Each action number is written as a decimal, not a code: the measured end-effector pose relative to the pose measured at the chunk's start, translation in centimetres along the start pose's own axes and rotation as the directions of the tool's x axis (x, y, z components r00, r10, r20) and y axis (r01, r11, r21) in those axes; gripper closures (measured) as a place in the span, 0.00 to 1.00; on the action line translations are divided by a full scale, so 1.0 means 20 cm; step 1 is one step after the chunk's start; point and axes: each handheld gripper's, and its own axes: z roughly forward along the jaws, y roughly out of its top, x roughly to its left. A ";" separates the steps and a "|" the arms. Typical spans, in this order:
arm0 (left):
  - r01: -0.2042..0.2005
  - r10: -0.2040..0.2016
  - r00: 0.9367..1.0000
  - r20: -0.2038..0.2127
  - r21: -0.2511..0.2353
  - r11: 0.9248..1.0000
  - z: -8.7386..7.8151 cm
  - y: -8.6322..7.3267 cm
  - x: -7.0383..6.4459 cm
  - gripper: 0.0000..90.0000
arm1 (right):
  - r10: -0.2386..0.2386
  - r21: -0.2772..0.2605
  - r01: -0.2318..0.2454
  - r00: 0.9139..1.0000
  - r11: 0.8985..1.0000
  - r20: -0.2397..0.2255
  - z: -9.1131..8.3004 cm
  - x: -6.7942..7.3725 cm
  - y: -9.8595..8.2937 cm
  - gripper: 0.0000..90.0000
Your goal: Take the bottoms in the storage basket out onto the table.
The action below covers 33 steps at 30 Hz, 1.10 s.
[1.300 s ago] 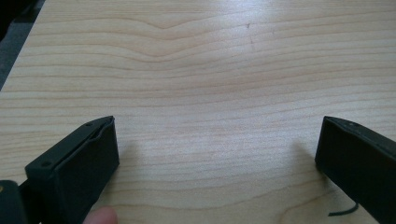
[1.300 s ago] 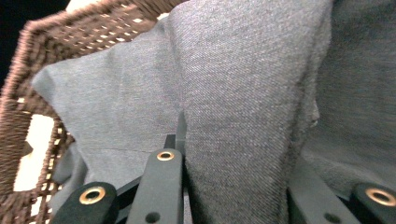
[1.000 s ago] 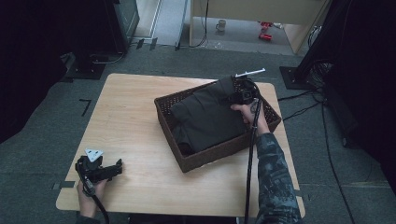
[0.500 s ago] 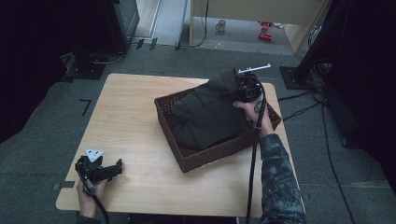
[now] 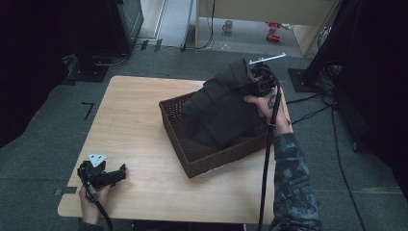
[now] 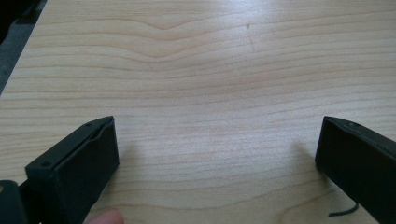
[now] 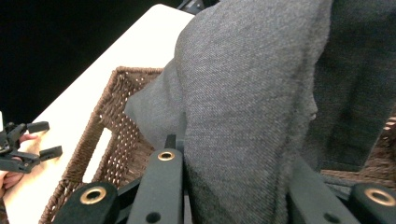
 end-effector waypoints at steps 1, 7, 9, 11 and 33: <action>-0.001 0.001 1.000 0.001 0.001 1.000 0.00 0.00 0.00 0.00 | -0.005 -0.002 0.005 1.000 1.000 -0.004 -0.01 0.01 0.01 0.83; 0.001 -0.001 1.000 0.000 0.000 1.000 0.00 0.00 0.00 0.00 | -0.021 -0.017 0.021 1.000 1.000 -0.004 -0.08 0.05 0.05 0.83; 0.002 -0.002 1.000 0.001 0.000 1.000 0.00 0.00 0.00 0.00 | -0.025 -0.020 0.025 1.000 0.999 0.000 -0.10 0.06 0.07 0.83; 0.001 -0.001 1.000 0.001 0.000 1.000 0.00 0.00 0.00 0.00 | -0.029 -0.027 0.029 1.000 0.999 0.003 -0.12 0.07 0.08 0.83; -0.001 0.001 1.000 0.003 0.005 1.000 0.00 0.00 0.00 0.00 | -0.058 -0.102 0.059 0.998 0.993 0.008 -0.39 0.16 0.15 0.83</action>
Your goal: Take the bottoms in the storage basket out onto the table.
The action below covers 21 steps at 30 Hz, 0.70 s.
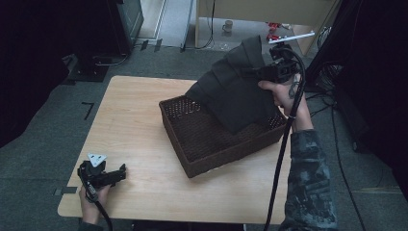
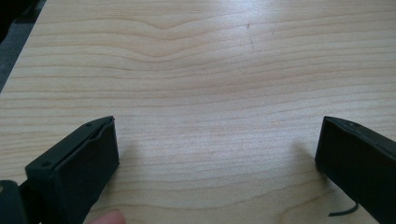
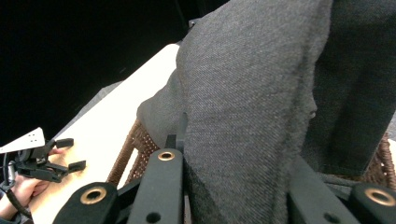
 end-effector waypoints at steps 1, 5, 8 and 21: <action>0.000 0.000 1.000 0.000 0.000 1.000 0.00 0.00 0.00 0.00 | 0.000 -0.004 0.000 1.000 1.000 0.001 -0.01 0.00 0.00 0.83; 0.001 -0.001 1.000 0.000 -0.001 1.000 0.00 0.00 0.00 0.00 | -0.005 -0.013 0.005 1.000 1.000 0.002 -0.06 0.01 0.01 0.83; 0.000 0.000 1.000 0.000 -0.001 1.000 0.00 0.00 0.00 0.00 | -0.011 -0.015 0.011 1.000 1.000 0.002 -0.08 0.03 0.02 0.83; -0.004 0.004 1.000 -0.002 0.001 1.000 0.00 0.00 0.00 0.00 | -0.025 -0.049 0.024 1.000 0.998 -0.010 -0.27 0.07 0.01 0.83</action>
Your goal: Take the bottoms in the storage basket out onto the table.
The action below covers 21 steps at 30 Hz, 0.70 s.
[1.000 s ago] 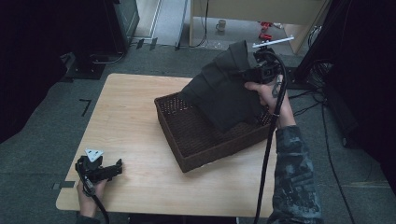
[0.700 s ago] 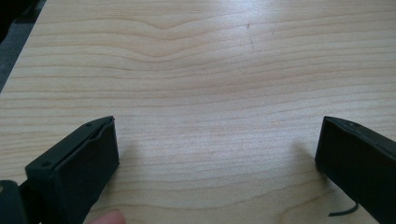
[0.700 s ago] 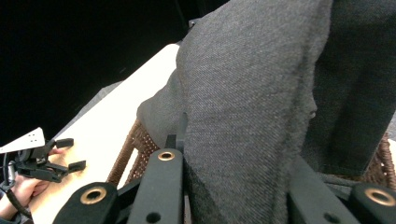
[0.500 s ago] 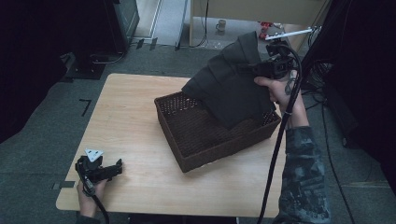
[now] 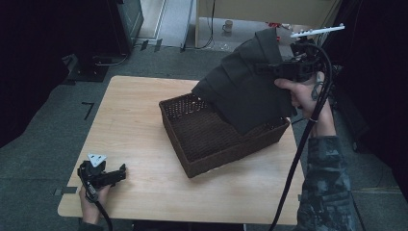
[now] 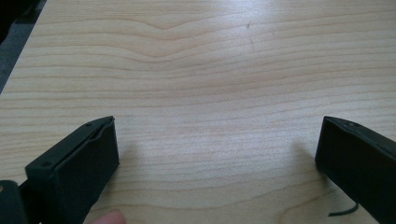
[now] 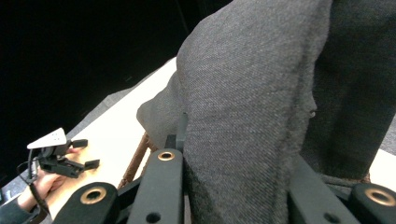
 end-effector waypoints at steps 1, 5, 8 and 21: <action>0.001 -0.001 1.000 0.000 0.000 1.000 0.00 0.00 0.00 0.00 | -0.003 -0.001 0.003 1.000 1.000 0.000 -0.01 0.00 0.00 0.83; 0.003 -0.003 1.000 0.000 -0.002 1.000 0.00 0.00 0.00 0.00 | -0.005 -0.012 0.005 1.000 1.000 -0.004 -0.08 0.01 -0.02 0.83; 0.003 -0.003 1.000 0.000 -0.003 1.000 0.00 0.00 0.00 0.00 | -0.004 -0.020 0.004 1.000 1.000 -0.004 -0.12 0.01 -0.04 0.83; 0.004 -0.004 1.000 0.000 -0.004 1.000 0.00 0.00 0.00 0.00 | -0.004 -0.047 0.004 1.000 0.999 0.007 -0.26 0.01 -0.11 0.83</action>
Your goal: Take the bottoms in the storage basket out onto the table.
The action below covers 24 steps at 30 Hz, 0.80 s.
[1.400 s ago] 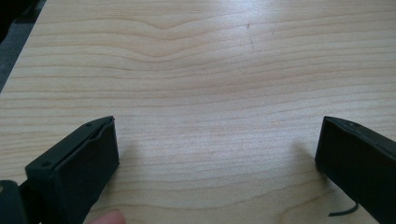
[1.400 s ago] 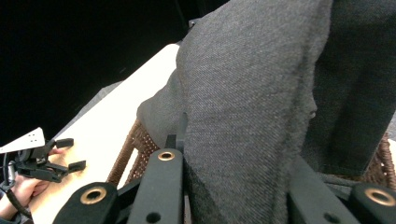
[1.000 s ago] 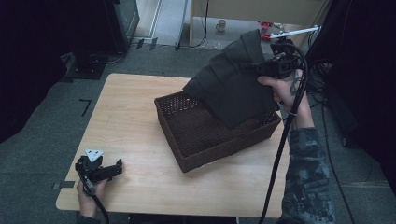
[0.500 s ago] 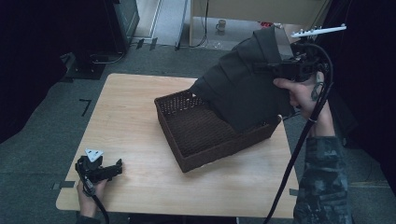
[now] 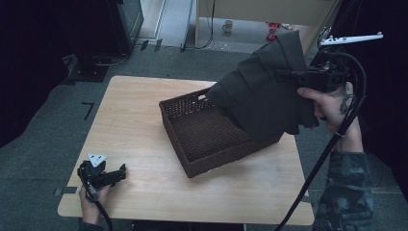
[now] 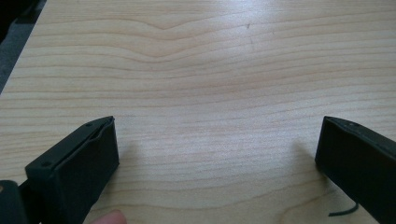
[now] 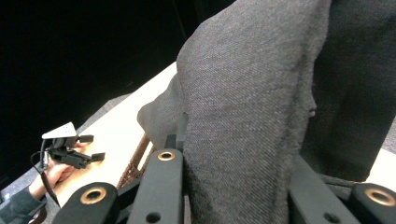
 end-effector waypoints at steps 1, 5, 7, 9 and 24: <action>0.001 -0.001 1.000 0.000 0.000 1.000 0.00 0.00 0.00 0.00 | 0.002 -0.004 -0.002 1.000 1.000 -0.005 -0.02 0.00 -0.01 0.83; 0.000 0.000 1.000 0.000 0.000 1.000 0.00 0.00 0.00 0.00 | -0.002 -0.011 0.001 1.000 1.000 -0.001 -0.06 0.01 -0.02 0.83; 0.000 0.000 1.000 0.001 0.000 1.000 0.00 0.00 0.00 0.00 | -0.004 -0.013 0.004 1.000 1.000 -0.007 -0.09 0.01 -0.04 0.83; 0.001 -0.001 1.000 0.002 0.000 1.000 0.00 0.00 0.00 0.00 | -0.007 -0.010 0.007 1.000 1.000 0.003 -0.11 0.02 -0.05 0.83; 0.002 -0.002 1.000 0.002 0.001 1.000 0.00 0.00 0.00 0.00 | 0.001 -0.054 -0.003 0.999 0.999 -0.035 -0.29 0.02 -0.19 0.83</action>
